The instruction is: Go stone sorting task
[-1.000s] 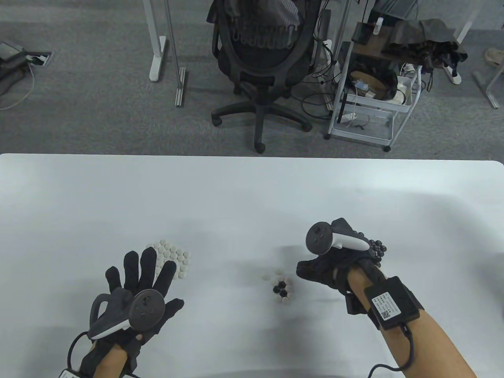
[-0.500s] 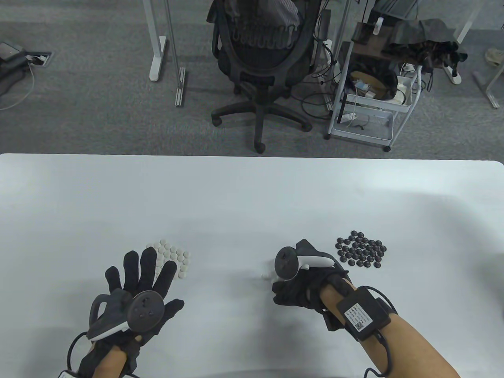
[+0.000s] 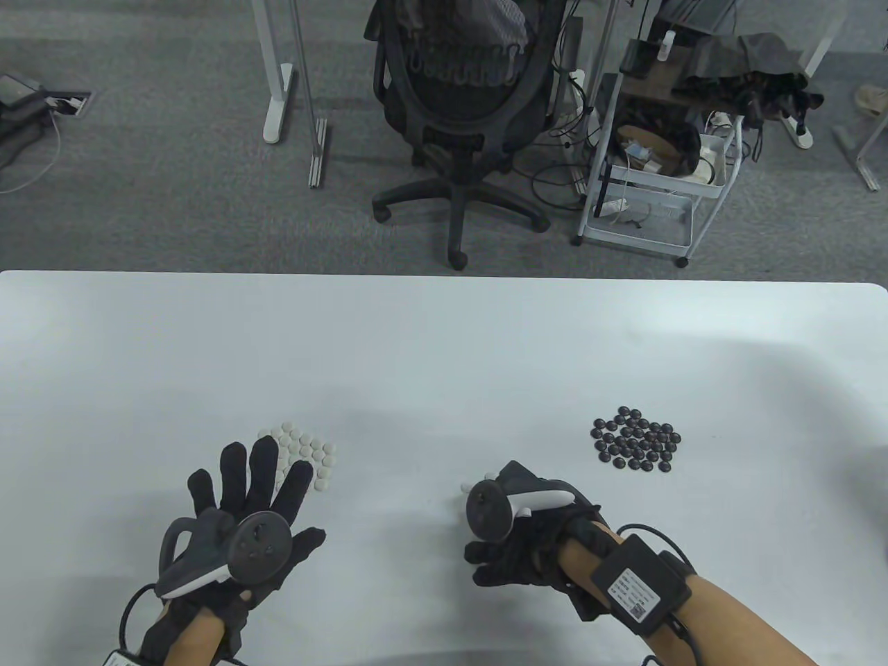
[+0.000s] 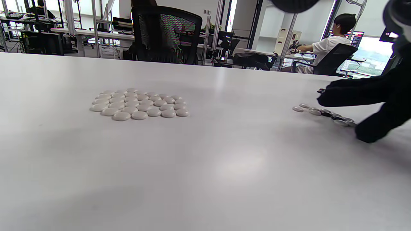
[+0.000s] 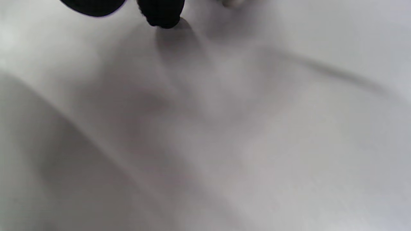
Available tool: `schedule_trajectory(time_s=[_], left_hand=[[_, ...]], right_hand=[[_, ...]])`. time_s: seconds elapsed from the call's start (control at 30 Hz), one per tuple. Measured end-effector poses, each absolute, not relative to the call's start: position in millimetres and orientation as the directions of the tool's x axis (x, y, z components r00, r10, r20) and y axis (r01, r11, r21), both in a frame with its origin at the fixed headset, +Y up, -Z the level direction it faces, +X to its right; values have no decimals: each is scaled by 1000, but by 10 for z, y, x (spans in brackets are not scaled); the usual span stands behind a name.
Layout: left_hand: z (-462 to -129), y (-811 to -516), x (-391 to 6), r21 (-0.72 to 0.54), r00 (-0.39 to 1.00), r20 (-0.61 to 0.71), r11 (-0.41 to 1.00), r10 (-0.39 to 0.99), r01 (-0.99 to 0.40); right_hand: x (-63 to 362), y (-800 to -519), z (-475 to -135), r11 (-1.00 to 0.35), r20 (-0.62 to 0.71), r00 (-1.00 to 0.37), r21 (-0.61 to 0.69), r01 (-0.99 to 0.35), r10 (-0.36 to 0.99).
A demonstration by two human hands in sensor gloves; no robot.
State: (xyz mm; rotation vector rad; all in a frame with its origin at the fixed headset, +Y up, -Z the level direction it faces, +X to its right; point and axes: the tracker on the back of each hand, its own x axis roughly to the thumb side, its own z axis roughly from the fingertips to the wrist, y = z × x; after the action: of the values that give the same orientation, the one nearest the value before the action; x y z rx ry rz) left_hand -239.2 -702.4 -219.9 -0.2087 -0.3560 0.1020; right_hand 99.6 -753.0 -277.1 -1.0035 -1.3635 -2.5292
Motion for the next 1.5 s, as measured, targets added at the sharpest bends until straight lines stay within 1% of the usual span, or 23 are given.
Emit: schedule_trajectory(time_s=[0.1, 0.13, 0.2, 0.23, 0.3, 0.37, 0.47, 0.57, 0.83, 1.0, 1.23, 1.33, 1.4, 1.5], left_hand=[[-2199, -7024, -2389, -220, 931, 338, 973, 136, -62], [-2200, -7024, -2388, -220, 931, 339, 974, 135, -61], [-2199, -7025, -2382, -220, 931, 339, 974, 131, -57], [-2198, -7026, -2378, -219, 933, 338, 974, 126, -52], [-2193, -7020, -2367, -217, 932, 341, 975, 123, -50], [-2191, -7018, -2365, -215, 931, 343, 975, 126, -53], [-2186, -7017, -2364, -211, 931, 342, 976, 128, -57], [-2182, -7016, -2363, -209, 930, 342, 976, 131, -60], [-2183, -7018, -2365, -217, 933, 336, 974, 132, -59], [-2189, -7012, -2368, -223, 935, 330, 973, 131, -58], [-2194, -7003, -2368, -227, 936, 326, 972, 131, -57], [-2196, -7003, -2371, -228, 936, 326, 972, 133, -59], [-2198, -7002, -2371, -228, 936, 325, 972, 133, -59], [-2200, -7002, -2367, -230, 936, 326, 972, 130, -55]], right_hand=[[1288, -7516, -2735, -592, 551, -813, 724, 353, 189], [1531, -7498, -2740, -592, 501, -851, 737, 326, 156], [1840, -7488, -2771, -611, 453, -887, 729, 309, 92], [1940, -7486, -2790, -614, 435, -897, 731, 299, 80], [2271, -7476, -2871, -609, 313, -948, 764, 212, 63], [2528, -7476, -2956, -619, 237, -971, 768, 167, 31], [2839, -7498, -3090, -621, 101, -994, 782, 54, 40], [2991, -7521, -3206, -644, 37, -998, 765, -2, 47], [3033, -7557, -3421, -675, -14, -997, 736, -57, 70], [2953, -7577, -3497, -687, 6, -996, 724, -55, 86], [2922, -7557, -3575, -688, -14, -995, 721, -82, 104], [2828, -7452, -3579, -699, 3, -984, 704, -125, 179], [2685, -7339, -3566, -710, 43, -974, 692, -132, 223], [2401, -7223, -3512, -698, 126, -956, 709, -99, 264]])
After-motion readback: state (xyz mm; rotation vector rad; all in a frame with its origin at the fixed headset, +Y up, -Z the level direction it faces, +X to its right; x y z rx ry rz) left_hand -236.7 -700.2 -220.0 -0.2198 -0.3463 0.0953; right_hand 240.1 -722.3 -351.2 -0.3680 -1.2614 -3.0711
